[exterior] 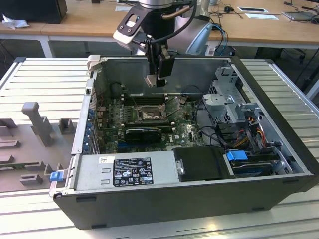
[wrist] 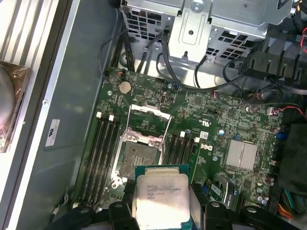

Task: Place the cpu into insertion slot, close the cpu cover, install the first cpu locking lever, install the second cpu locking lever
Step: 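Place the cpu into insertion slot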

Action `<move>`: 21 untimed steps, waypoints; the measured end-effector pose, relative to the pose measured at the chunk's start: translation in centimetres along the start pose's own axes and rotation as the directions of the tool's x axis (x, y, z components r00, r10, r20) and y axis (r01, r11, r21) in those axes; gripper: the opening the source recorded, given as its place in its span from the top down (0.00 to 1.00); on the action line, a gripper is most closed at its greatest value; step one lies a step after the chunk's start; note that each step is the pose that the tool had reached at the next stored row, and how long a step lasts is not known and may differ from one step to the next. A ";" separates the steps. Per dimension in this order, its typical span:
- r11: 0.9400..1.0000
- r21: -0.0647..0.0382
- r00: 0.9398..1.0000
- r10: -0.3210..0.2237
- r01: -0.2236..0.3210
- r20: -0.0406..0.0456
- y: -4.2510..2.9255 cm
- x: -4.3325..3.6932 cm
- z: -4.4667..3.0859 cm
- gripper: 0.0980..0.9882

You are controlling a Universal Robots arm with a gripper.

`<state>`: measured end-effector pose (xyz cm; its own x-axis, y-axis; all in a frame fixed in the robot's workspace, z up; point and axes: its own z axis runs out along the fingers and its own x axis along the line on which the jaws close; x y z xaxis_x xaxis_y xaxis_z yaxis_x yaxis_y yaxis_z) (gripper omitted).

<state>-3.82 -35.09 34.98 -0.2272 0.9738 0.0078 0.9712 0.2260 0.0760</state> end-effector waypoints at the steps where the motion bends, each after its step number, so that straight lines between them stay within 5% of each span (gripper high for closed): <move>1: 1.000 0.000 1.000 0.003 -0.003 0.000 0.00 0.00 0.01 0.52; 21: 0.998 -0.001 0.998 0.065 -0.065 0.005 -0.02 0.00 0.29 0.52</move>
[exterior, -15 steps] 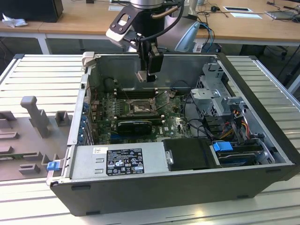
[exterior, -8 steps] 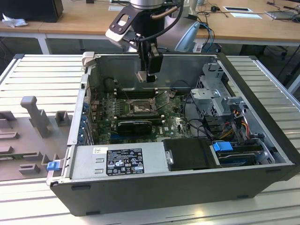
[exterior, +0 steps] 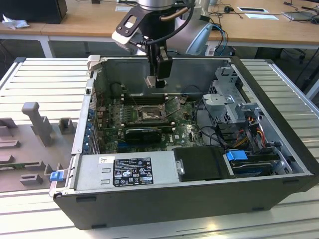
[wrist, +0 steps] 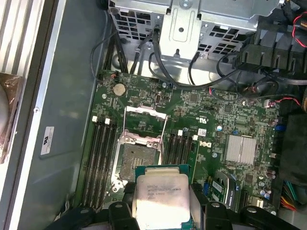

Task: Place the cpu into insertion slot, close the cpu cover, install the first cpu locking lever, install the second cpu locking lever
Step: 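Place the cpu into insertion slot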

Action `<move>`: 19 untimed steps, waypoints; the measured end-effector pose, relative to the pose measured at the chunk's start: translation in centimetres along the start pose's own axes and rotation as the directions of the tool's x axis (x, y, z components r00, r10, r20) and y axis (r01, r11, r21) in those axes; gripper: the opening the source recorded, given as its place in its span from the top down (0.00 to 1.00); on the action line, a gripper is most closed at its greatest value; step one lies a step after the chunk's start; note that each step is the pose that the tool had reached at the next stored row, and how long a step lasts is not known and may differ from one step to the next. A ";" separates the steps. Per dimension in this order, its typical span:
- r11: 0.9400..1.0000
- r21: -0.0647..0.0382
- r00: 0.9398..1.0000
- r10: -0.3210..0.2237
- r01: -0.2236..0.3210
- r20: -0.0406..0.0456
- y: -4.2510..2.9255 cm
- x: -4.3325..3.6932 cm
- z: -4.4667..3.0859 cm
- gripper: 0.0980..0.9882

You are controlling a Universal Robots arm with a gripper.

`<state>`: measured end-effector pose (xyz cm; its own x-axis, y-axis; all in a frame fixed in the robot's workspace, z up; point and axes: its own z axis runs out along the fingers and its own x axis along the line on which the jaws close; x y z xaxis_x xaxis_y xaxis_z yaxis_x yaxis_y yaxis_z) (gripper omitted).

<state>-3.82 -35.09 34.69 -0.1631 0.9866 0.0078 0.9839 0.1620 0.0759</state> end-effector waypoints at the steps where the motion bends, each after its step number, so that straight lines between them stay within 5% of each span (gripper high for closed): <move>1: 1.000 0.000 1.000 0.004 -0.004 0.001 0.00 0.00 0.05 0.52; 9: 0.997 0.000 0.997 0.071 -0.071 0.012 -0.05 0.02 0.70 0.52; 19: 0.997 0.000 0.997 0.082 -0.082 0.013 -0.12 0.02 1.70 0.52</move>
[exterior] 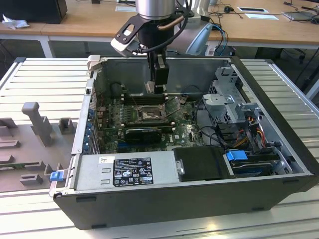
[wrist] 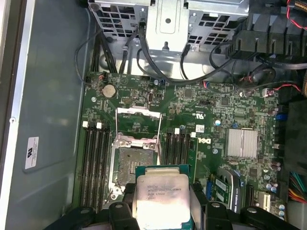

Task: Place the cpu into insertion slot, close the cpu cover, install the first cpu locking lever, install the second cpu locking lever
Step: 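Place the cpu into insertion slot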

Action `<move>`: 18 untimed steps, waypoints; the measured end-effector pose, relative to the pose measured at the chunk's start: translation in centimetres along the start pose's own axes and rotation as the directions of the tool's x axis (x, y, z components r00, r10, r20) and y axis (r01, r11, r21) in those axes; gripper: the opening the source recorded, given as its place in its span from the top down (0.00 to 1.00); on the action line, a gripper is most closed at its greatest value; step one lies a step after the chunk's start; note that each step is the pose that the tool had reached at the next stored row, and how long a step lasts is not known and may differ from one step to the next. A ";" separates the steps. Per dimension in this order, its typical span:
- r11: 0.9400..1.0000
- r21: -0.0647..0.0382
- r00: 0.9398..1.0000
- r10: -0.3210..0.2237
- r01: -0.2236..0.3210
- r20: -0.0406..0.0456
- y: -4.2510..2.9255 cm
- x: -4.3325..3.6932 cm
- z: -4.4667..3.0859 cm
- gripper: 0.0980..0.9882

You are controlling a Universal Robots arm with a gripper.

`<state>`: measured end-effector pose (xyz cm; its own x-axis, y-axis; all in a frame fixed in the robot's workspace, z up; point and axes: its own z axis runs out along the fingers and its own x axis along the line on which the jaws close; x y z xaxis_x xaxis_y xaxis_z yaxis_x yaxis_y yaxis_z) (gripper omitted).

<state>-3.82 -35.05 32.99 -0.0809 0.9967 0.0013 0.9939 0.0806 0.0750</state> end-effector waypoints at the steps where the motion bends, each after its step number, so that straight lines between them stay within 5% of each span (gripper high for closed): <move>1: 1.000 0.000 1.000 0.000 0.000 0.000 0.00 0.00 0.05 0.52; 18: 0.999 -0.001 0.999 0.035 -0.035 0.003 -0.10 0.01 1.37 0.52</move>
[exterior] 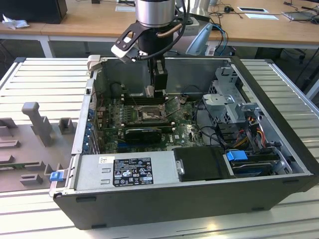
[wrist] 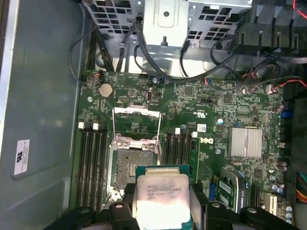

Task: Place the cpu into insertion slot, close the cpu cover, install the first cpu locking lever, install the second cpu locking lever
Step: 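Place the cpu into insertion slot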

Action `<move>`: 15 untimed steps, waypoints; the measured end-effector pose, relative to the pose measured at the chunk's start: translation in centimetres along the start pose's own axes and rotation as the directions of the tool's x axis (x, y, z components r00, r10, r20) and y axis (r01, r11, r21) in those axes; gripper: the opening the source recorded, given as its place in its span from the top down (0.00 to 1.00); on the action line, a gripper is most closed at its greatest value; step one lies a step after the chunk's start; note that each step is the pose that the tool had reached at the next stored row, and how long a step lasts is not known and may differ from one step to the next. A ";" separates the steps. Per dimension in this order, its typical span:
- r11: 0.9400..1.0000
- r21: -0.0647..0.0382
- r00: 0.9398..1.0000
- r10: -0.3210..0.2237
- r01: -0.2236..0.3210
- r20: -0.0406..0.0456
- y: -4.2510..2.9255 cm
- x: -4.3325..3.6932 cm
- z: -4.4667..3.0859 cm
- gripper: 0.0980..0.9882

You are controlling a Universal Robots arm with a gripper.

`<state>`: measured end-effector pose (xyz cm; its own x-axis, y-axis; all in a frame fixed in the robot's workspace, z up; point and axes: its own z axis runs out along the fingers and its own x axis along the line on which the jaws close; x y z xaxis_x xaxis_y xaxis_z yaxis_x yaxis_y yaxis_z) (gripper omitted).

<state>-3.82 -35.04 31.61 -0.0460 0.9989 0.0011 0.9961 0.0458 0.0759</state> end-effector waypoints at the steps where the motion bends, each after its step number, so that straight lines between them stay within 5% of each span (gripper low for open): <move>1: 1.000 0.000 1.000 0.009 -0.009 0.001 0.00 0.00 0.08 0.52; 15: 1.000 0.000 1.000 0.010 -0.010 0.001 -0.11 0.03 1.44 0.52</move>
<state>-3.82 -35.01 30.16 -0.0358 0.9994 0.0011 0.9965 0.0356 0.0761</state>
